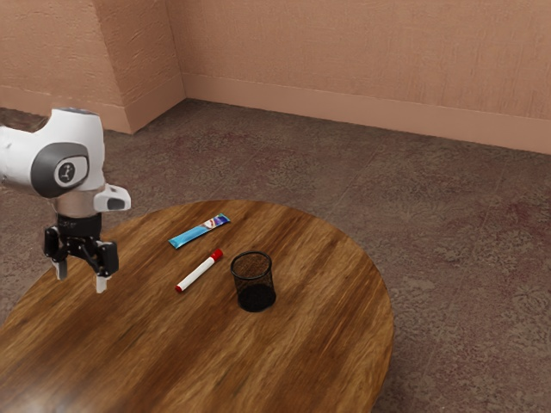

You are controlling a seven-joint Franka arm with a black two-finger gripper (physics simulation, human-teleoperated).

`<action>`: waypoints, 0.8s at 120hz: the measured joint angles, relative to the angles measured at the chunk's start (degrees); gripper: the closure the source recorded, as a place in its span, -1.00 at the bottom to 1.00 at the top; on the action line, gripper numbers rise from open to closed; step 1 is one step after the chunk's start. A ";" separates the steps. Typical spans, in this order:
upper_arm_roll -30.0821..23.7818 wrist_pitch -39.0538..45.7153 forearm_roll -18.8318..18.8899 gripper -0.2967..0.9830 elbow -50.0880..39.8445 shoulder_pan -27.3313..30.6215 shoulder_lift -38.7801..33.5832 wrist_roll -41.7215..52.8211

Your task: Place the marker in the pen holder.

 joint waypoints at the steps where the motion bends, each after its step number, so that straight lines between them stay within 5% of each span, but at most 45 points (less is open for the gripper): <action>1: 0.11 0.80 -0.04 -0.54 -0.31 0.01 0.52 -0.01; 21: 0.45 12.49 -1.22 -0.54 -0.99 -0.10 8.00 -0.18; 46: -3.20 18.40 -5.33 -0.53 12.88 -2.09 21.46 -0.22; 96: -5.09 21.93 -9.02 -0.38 17.95 -2.04 28.75 3.37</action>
